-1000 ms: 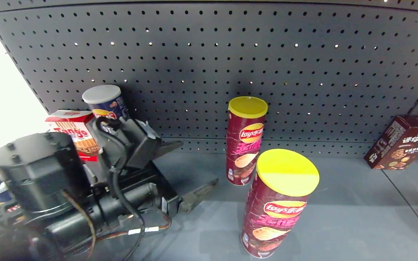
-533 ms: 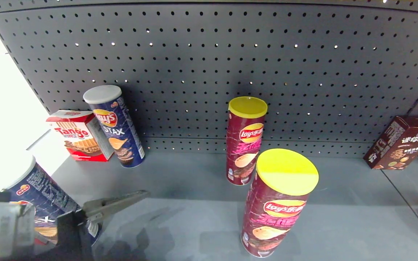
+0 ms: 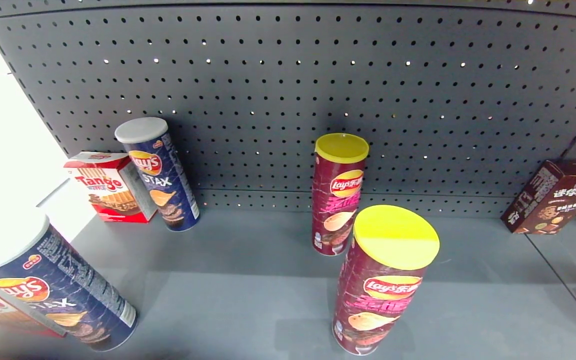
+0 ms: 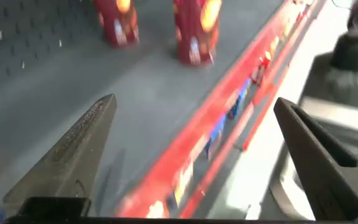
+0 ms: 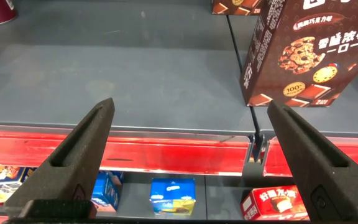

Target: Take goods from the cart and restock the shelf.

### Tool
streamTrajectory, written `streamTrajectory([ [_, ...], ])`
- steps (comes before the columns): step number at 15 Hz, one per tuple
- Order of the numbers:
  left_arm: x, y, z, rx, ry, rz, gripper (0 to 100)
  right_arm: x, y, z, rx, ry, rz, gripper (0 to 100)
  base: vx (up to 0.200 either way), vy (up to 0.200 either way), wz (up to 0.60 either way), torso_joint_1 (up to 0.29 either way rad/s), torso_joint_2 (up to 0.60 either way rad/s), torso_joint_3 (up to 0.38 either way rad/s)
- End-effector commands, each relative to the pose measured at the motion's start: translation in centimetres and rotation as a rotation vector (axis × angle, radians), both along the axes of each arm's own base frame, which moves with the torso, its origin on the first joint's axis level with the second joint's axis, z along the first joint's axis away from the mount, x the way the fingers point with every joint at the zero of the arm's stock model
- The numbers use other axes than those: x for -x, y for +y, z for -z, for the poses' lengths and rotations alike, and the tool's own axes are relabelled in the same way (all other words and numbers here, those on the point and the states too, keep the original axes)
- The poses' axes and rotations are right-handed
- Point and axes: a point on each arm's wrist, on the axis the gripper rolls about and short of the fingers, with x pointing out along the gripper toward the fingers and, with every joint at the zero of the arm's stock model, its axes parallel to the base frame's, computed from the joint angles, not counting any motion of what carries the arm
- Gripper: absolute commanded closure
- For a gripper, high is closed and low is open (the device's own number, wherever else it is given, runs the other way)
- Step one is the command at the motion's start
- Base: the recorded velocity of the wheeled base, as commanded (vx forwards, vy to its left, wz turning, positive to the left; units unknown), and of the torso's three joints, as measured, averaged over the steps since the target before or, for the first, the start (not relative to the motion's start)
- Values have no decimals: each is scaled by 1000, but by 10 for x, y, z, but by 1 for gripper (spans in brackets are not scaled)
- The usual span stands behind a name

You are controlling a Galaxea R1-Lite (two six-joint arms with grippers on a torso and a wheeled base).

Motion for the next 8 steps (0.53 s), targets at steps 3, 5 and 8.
streamTrajectory([
  [3,29,32,30,62,-59,-175,0,0,0,0,0,1,0,0,0,0,0,0,0,0],
  [5,31,33,41,56,-59,-202,0,0,0,0,0,1,0,0,0,0,0,0,0,0],
  [8,33,35,47,54,-67,-351,0,0,0,0,0,1,0,0,0,0,0,0,0,0],
])
